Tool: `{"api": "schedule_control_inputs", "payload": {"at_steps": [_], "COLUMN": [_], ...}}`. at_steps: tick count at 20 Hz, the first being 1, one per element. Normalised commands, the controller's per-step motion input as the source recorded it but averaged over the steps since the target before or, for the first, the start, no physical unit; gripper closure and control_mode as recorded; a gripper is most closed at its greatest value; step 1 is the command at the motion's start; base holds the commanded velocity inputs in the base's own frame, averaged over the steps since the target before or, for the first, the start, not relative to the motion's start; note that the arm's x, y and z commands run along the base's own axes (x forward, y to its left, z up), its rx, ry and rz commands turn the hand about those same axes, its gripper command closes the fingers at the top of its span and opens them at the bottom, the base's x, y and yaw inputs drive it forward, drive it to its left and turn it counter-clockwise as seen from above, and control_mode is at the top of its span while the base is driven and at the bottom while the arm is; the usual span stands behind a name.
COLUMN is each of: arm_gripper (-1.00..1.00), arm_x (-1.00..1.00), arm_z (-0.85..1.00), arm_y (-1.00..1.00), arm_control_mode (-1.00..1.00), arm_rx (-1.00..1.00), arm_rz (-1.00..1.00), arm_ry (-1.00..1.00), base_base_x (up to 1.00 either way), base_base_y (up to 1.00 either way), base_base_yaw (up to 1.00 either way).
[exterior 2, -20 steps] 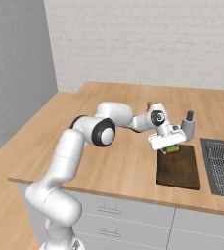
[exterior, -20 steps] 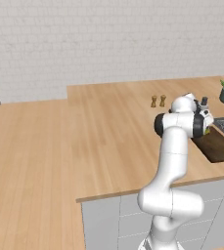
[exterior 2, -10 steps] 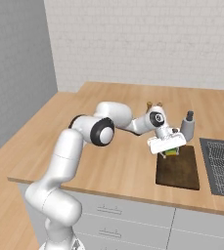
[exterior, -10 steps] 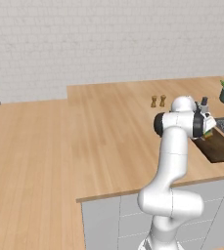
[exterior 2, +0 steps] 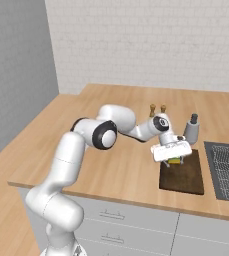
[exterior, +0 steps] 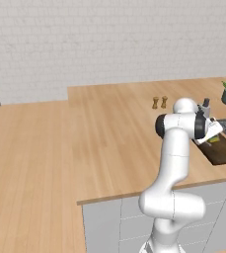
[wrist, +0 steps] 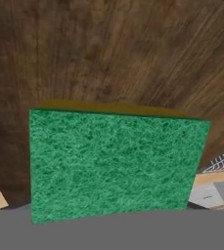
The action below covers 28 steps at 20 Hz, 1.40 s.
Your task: Pick up the sponge from the counter and clean the cutting board by briefly scrubbing or pressing down on the cutting board. Once finished, release the sponge.
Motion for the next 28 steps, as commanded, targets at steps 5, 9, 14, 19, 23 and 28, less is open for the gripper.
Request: {"api": "schedule_control_inputs", "payload": {"at_steps": [5,9,14,19,23,28], "arm_gripper": [1.0,1.0,1.0,1.0,1.0,1.0], "arm_x": [-1.0,-1.0,-1.0,-1.0,-1.0,-1.0], "arm_z": [-0.87,-1.0,-1.0,-1.0,-0.84,-0.74], "arm_y": [0.02,0.06,0.0,0.01,0.12,0.11], "arm_control_mode": [-1.0,-1.0,-1.0,-1.0,-1.0,-1.0], "arm_rx": [0.0,0.05,0.11,0.02,0.0,0.0], "arm_rz": [-0.07,-0.09,-0.07,-0.05,-0.06,-0.06], "arm_ry": [0.25,0.17,0.05,-0.03,0.0,0.02], "base_base_x": [0.0,0.0,0.0,0.0,0.0,0.0], "base_base_y": [0.0,0.0,0.0,0.0,0.0,0.0], "base_base_yaw": [0.0,0.0,0.0,0.0,0.0,0.0]}}
